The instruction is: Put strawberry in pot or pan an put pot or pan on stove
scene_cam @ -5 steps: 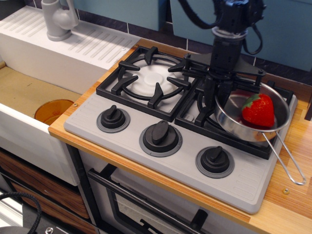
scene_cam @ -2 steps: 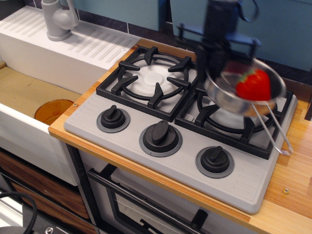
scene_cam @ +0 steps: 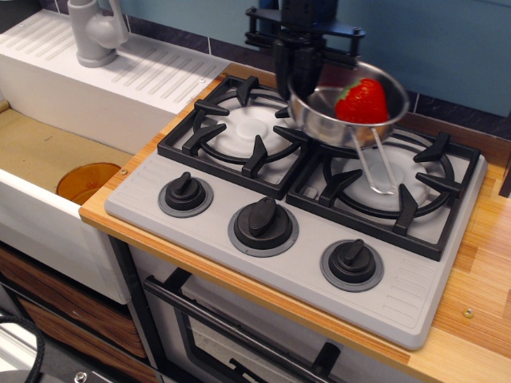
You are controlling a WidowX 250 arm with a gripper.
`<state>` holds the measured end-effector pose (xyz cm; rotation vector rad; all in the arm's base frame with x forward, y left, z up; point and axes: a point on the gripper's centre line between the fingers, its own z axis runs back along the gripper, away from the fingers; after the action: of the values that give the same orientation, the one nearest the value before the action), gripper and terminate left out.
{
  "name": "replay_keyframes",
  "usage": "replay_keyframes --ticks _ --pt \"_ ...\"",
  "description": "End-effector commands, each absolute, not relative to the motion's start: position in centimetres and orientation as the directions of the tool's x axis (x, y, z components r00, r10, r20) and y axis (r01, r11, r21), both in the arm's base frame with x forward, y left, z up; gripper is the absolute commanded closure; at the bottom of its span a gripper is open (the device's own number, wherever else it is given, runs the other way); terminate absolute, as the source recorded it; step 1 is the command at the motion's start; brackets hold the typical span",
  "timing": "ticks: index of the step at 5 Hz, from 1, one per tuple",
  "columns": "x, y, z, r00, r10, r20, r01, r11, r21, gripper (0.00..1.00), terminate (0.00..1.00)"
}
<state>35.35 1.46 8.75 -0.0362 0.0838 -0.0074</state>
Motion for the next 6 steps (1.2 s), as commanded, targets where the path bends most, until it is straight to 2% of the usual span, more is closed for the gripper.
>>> replay_keyframes --ticks 1,3,4,5,6 --pt "37.4 6.3 8.7 0.998 -0.055 -0.014 0.055 0.998 -0.044 1.00 0.00" --pt "37.1 10.4 7.9 0.997 -0.079 -0.006 0.078 0.996 -0.037 1.00 0.00" --pt "36.9 11.4 6.0 0.996 -0.083 0.020 0.084 0.995 -0.054 1.00 0.00" --pt "36.6 11.0 4.0 0.996 -0.081 0.049 0.084 0.994 -0.075 0.00 0.00" --pt "36.2 10.2 4.1 0.997 -0.068 0.039 0.071 0.994 -0.079 0.00 0.00"
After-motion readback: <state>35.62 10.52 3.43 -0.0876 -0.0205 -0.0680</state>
